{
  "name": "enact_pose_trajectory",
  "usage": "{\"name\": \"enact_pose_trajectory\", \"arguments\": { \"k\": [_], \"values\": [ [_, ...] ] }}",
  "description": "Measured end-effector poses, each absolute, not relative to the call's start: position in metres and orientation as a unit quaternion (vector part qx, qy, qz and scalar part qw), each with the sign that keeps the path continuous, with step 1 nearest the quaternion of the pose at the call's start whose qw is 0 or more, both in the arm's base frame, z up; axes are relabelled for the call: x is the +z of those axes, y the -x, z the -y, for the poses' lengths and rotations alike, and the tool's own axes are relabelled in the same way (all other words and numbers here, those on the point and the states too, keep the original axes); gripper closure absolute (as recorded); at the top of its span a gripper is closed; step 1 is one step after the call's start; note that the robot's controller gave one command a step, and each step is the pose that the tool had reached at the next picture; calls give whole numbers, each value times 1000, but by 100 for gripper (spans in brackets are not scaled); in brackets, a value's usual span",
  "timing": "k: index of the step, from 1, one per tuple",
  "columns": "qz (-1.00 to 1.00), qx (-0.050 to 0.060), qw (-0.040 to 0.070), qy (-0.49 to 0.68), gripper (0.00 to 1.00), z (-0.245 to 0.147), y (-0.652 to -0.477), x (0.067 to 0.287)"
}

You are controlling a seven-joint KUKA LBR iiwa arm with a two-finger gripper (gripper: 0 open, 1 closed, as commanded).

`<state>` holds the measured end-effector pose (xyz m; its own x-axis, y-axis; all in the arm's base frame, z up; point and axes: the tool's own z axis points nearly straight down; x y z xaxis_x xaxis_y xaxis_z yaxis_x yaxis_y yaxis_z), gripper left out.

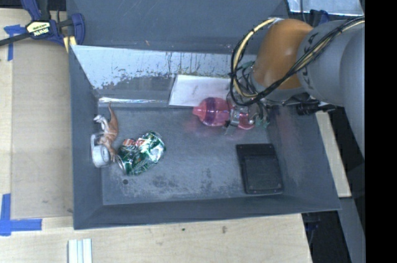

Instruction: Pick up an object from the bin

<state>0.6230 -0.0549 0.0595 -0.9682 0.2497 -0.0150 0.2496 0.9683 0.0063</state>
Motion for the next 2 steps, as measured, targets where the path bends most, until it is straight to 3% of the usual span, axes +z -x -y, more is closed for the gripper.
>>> {"name": "enact_pose_trajectory", "arguments": {
  "k": [2],
  "values": [
    [-990,2,6,-140,100,56,-620,63]
  ]
}}
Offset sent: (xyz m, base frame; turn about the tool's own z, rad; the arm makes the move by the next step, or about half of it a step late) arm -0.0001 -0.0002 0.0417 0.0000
